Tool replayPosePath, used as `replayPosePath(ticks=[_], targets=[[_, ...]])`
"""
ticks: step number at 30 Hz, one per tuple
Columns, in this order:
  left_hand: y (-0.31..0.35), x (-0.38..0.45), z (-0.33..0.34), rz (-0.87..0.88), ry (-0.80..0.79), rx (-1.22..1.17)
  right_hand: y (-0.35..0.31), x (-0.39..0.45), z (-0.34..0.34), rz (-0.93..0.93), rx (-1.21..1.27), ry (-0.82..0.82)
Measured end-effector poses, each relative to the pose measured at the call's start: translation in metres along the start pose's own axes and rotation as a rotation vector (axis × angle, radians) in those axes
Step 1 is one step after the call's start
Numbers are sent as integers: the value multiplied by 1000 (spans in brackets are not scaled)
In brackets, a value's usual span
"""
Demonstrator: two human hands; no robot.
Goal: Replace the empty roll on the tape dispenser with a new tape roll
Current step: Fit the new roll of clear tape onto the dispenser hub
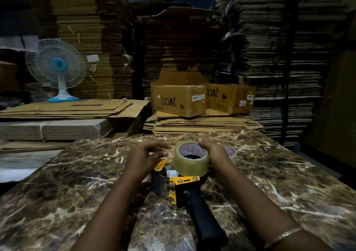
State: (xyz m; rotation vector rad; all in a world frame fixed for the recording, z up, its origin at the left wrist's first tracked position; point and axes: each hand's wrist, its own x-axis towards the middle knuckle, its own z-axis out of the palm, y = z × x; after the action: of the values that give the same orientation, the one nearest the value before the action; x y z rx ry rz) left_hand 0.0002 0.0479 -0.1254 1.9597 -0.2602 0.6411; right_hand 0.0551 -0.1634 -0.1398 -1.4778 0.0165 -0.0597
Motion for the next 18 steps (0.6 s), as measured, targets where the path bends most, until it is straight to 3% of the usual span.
replayPosePath(ticks=[5,11,15,18], targets=[[-8,-2,-10,-39,-23,-114,4,1,2,-45,-7,41],[-1,-4,-6,49,41,97,7,3,2,-89,10,43],[22,-10,2,129,166,163,9,-1,1,-166,74,-19],[32,-19,12,132,138,180,13,-7,-3,-231,37,-142]])
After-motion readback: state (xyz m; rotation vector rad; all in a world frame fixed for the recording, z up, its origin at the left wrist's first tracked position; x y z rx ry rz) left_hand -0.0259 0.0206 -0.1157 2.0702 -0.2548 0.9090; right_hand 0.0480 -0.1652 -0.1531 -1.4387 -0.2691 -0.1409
